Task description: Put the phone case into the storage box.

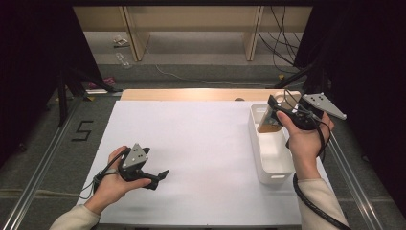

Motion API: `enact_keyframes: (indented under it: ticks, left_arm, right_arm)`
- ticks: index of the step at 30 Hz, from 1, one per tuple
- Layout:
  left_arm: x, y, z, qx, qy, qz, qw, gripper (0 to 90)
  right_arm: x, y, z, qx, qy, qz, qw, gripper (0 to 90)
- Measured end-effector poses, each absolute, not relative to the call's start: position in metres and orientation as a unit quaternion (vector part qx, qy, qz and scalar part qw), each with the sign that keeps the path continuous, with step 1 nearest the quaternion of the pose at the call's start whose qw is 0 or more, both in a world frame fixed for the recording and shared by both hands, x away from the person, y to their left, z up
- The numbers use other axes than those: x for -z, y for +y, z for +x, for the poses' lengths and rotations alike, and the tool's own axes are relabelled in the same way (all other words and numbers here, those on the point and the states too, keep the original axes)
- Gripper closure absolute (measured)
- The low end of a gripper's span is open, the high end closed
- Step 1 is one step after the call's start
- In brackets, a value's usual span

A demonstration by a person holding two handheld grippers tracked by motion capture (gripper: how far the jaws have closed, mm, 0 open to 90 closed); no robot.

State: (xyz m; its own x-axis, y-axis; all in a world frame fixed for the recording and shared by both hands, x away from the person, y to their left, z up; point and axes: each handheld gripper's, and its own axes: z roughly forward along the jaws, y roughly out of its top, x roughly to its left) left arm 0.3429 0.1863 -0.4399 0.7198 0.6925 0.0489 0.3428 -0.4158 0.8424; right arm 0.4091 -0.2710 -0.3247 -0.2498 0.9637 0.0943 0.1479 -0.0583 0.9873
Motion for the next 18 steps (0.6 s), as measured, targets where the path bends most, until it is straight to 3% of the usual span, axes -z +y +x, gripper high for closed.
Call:
enact_keyframes:
  ticks: [18]
  left_arm:
    - [0.4398,0.1864,0.3430,-0.199,0.317,0.817,0.438,0.0]
  right_arm:
    - [0.3226,-0.2690,0.4156,-0.535,0.584,0.482,0.374,12.0]
